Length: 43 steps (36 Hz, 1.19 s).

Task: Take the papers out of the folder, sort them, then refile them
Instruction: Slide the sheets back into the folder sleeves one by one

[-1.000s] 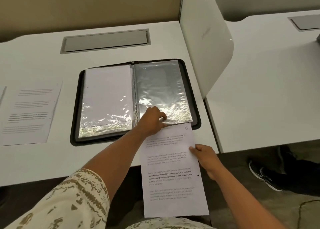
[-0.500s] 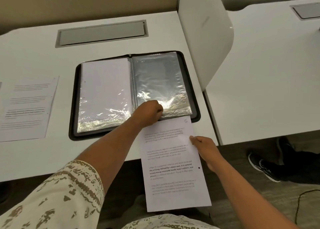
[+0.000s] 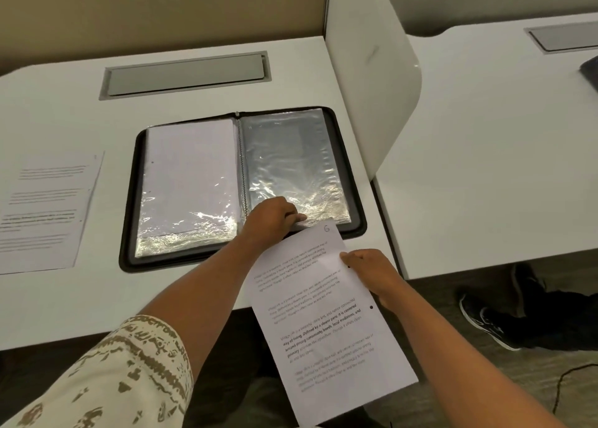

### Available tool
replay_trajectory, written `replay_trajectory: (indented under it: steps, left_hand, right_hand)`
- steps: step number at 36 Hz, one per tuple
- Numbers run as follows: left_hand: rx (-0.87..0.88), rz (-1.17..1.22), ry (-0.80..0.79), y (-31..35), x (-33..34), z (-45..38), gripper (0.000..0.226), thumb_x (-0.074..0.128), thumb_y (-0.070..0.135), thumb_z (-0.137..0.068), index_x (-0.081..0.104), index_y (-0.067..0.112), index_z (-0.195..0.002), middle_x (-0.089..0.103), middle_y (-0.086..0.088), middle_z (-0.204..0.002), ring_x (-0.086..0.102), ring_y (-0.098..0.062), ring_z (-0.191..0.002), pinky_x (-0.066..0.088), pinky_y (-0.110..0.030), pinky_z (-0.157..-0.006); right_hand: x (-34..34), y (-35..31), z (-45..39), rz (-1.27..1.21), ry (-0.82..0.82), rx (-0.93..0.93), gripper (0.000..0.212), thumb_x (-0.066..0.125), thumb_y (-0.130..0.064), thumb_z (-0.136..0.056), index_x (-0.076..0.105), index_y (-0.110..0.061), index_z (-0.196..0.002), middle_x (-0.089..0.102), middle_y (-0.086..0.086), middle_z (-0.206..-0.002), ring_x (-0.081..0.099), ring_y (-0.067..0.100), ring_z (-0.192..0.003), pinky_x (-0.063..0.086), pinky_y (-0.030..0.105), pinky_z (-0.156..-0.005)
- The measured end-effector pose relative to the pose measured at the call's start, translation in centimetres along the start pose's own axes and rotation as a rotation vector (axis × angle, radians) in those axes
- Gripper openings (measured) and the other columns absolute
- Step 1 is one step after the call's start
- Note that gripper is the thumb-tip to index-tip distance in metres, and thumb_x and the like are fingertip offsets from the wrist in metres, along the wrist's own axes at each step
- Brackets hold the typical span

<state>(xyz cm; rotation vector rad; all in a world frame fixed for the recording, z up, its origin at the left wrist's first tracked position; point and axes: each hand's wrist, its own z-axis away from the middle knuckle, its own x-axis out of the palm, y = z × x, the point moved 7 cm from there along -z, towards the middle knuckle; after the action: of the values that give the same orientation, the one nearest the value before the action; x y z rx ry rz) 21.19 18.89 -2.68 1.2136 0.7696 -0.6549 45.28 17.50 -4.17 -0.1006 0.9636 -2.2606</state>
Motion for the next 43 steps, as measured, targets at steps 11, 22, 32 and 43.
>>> replay_trajectory:
  steps: [11,22,32,43]
  left_hand:
    - [0.03,-0.037,0.015,2.1,0.2,0.4,0.01,0.063,0.015,-0.086,0.057,0.019,-0.079,0.059,0.004,-0.082,0.056,-0.017,-0.073,0.05,-0.037,-0.066]
    - [0.228,-0.2,0.079,3.4,0.3,0.4,0.021,0.056,0.02,-0.096,0.076,0.015,-0.101,0.053,0.0,-0.103,0.05,-0.015,-0.087,0.047,-0.034,-0.063]
    - [0.272,-0.247,0.032,3.8,1.9,0.5,0.032,0.049,0.034,-0.099,0.076,0.019,-0.109,0.059,0.004,-0.116,0.049,-0.015,-0.106,0.038,-0.029,-0.067]
    - [0.263,-0.274,0.002,4.1,3.0,0.3,0.025,0.054,0.028,-0.098,0.075,0.017,-0.107,0.059,0.001,-0.108,0.051,-0.019,-0.102,0.037,-0.031,-0.067]
  right_hand:
    - [-0.5,-0.7,-0.9,0.106,0.027,0.005,0.027,0.061,-0.025,-0.097,0.062,-0.005,-0.079,0.071,0.022,-0.085,0.069,0.029,-0.072,0.053,0.034,-0.069]
    - [-1.9,-3.0,-1.6,0.341,0.082,-0.023,0.035,0.064,-0.024,-0.09,0.049,-0.016,-0.06,0.055,0.001,-0.058,0.054,0.017,-0.053,0.04,0.025,-0.056]
    - [-1.6,-3.7,-1.4,0.387,0.033,-0.097,0.047,0.064,-0.027,-0.096,0.049,-0.019,-0.053,0.057,-0.006,-0.052,0.056,0.011,-0.048,0.041,0.021,-0.053]
    - [-1.2,-2.4,-0.4,0.362,-0.1,-0.093,0.046,0.065,-0.033,-0.097,0.041,-0.017,-0.061,0.043,0.0,-0.057,0.039,0.012,-0.044,0.03,0.022,-0.047]
